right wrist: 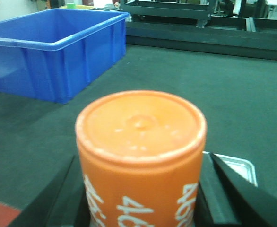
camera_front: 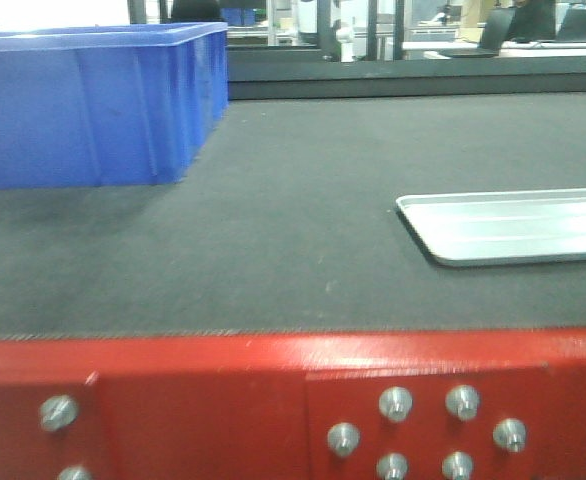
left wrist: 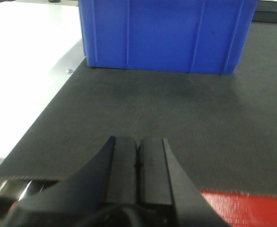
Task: Grab orange capacitor from left shelf to right conveyor
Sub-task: 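Turn the base to face the conveyor belt and stop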
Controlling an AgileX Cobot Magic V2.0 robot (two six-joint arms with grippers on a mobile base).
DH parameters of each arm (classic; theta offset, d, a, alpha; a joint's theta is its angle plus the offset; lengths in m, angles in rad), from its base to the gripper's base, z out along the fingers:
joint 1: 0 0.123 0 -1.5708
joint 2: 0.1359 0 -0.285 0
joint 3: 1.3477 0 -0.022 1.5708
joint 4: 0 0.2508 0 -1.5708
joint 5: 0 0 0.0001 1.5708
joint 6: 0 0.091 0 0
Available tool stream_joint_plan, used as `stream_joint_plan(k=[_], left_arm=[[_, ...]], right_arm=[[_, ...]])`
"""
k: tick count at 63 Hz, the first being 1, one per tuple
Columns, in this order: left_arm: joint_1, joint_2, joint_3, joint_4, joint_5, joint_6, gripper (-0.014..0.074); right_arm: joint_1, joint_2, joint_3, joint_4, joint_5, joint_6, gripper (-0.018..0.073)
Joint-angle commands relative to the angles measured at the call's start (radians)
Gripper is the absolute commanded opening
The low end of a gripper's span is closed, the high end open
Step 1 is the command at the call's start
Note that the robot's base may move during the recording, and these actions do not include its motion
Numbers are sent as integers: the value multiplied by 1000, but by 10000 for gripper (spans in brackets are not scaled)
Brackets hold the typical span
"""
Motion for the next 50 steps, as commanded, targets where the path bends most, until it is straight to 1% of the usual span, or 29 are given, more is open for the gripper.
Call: stream_joint_plan(k=[1,50], left_arm=[[-7,16,-5,-3,-87,-2,-127],[-7,16,-5,-3,-87,-2,-127]], right_arm=[[-1,6,-31,-15,-97,-5,130],[-1,6,-31,-15,-97,-5,130]])
